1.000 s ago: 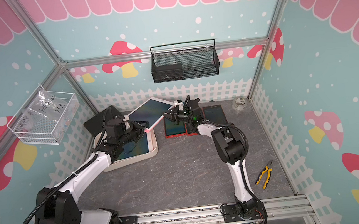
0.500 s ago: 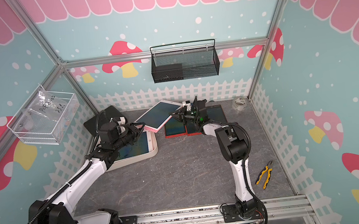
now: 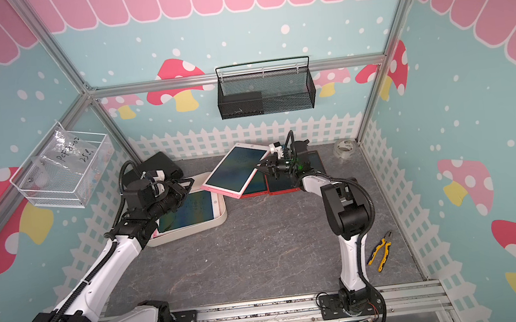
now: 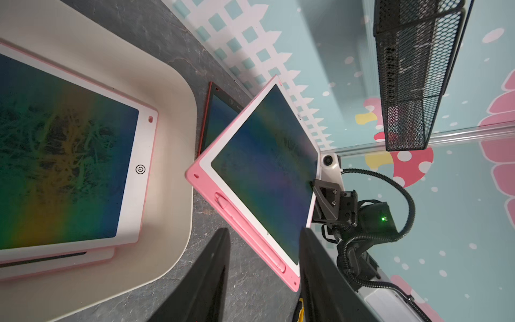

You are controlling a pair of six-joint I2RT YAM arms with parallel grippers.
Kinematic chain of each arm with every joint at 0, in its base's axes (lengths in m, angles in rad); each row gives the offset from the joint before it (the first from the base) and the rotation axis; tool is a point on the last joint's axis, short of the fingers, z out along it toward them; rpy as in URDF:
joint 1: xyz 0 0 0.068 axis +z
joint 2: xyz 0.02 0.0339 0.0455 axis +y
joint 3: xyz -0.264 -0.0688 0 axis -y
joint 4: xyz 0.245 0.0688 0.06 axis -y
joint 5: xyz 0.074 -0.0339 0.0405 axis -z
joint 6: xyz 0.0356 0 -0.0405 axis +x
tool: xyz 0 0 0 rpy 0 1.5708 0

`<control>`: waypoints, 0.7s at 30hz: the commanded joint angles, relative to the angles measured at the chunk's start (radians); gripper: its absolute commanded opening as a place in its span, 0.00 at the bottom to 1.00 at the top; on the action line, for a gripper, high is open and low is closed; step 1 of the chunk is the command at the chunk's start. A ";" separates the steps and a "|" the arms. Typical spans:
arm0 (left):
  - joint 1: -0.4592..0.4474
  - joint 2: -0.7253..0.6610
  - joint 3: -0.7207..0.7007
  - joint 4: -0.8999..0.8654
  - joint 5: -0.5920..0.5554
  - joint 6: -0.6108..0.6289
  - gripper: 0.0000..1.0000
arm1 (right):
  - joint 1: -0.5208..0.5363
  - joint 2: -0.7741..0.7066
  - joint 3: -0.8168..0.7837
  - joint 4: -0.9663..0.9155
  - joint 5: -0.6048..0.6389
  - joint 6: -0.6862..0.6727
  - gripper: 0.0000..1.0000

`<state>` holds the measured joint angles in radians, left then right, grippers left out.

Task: Take out the writing tablet from the storage box
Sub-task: Place the writing tablet at the center of the board.

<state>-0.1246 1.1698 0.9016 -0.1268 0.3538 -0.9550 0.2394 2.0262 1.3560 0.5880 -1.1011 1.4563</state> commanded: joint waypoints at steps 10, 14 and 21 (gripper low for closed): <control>0.028 0.073 0.037 -0.057 0.064 0.108 0.43 | -0.080 -0.177 0.017 -0.514 -0.138 -0.589 0.00; 0.041 0.099 0.043 -0.056 0.077 0.122 0.43 | -0.118 -0.218 -0.032 -0.552 -0.157 -0.618 0.00; 0.097 0.121 0.049 -0.069 0.108 0.152 0.43 | -0.146 -0.269 -0.128 -0.796 -0.142 -0.836 0.00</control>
<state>-0.0460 1.2869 0.9199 -0.1848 0.4397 -0.8356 0.0917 1.7882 1.2648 -0.0795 -1.2171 0.7567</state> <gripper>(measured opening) 0.431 0.100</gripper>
